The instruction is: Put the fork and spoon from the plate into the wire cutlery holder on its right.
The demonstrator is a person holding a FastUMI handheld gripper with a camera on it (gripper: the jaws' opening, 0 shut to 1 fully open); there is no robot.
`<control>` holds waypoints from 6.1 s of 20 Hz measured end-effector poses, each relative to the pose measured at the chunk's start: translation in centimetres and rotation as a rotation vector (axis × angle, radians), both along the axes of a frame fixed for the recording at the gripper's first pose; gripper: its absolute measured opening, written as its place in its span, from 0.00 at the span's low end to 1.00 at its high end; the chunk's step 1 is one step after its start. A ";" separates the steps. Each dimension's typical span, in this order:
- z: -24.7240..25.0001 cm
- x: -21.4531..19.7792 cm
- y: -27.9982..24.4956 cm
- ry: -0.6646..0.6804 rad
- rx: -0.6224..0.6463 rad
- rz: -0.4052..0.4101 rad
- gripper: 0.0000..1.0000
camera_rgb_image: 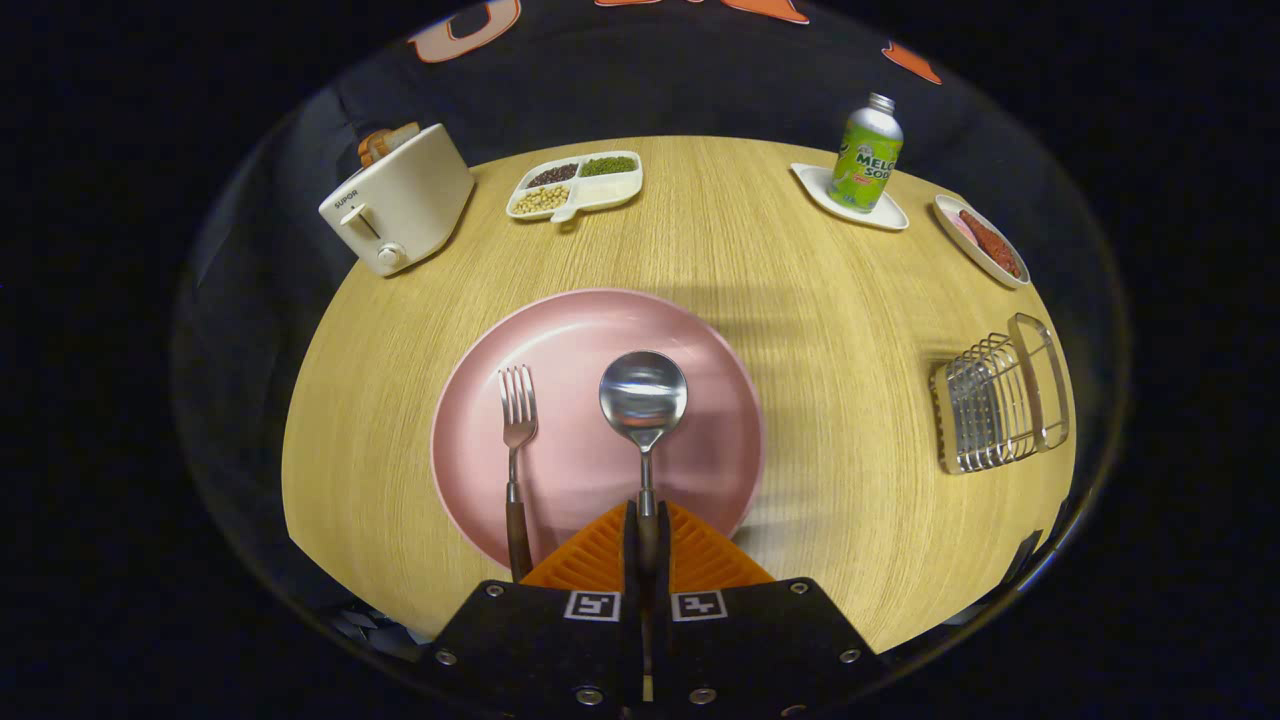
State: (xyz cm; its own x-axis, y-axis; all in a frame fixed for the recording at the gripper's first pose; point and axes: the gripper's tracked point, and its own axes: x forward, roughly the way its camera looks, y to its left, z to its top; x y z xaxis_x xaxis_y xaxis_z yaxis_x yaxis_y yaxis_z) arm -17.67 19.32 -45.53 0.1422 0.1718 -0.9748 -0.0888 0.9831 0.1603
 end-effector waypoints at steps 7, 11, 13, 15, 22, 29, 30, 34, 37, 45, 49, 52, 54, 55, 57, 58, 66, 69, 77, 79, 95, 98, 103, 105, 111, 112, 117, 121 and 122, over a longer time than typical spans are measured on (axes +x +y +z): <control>5.8 2.8 -3.9 -0.145 0.050 -0.033 0.04; 8.7 4.2 -7.6 -0.201 0.040 -0.056 0.04; 9.8 4.7 -9.7 -0.222 0.033 -0.073 0.04; 10.6 4.8 -12.2 -0.235 0.024 -0.085 0.04; 9.9 4.1 -20.6 -0.193 -0.056 -0.134 0.04; 6.7 2.5 -25.3 -0.090 -0.116 -0.117 0.04; 6.2 2.3 -25.7 -0.080 -0.131 -0.110 0.04; 4.9 2.4 -25.8 -0.060 -0.140 -0.095 0.05; 4.6 3.2 -26.0 -0.069 -0.126 -0.093 0.08; 6.8 7.1 -25.0 -0.195 -0.066 -0.129 0.08; 10.1 10.3 -24.4 -0.372 -0.031 -0.189 0.10; 13.5 12.4 -24.5 -0.542 -0.029 -0.232 0.11; 15.7 13.5 -24.4 -0.646 -0.038 -0.248 0.14; 16.7 14.0 -24.4 -0.694 -0.046 -0.250 0.16; 18.7 14.3 -23.2 -0.778 -0.041 -0.214 0.27; 19.3 14.4 -22.4 -0.815 -0.043 -0.192 0.37; 23.7 14.6 -14.5 -1.069 0.039 -0.079 0.81; 24.8 14.2 -10.8 -1.155 0.058 0.000 0.85; 17.1 11.4 -0.6 -0.923 0.168 0.124 0.95; 13.8 9.9 1.5 -0.821 0.165 0.173 0.98; -0.6 0.2 7.6 -0.308 0.028 0.274 0.54; -1.0 -0.9 7.7 -0.258 0.019 0.302 0.32; -1.8 -2.0 6.9 -0.165 -0.013 0.300 0.11; -1.8 -2.2 7.1 -0.143 -0.001 0.303 0.10; -1.4 -1.9 6.7 -0.119 0.075 0.212 0.05; -1.0 -1.6 6.2 -0.136 0.072 0.195 0.05; 3.7 0.7 3.2 -0.251 0.128 0.107 0.05; 7.1 2.4 -1.4 -0.318 0.105 0.052 0.05; 7.9 2.8 -2.6 -0.333 0.100 0.037 0.05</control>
State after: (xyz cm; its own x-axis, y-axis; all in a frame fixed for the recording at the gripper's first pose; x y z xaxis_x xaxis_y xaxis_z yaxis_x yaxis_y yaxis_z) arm -14.86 16.77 -37.59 0.4416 0.2755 -0.8539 -0.1882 0.9589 0.2121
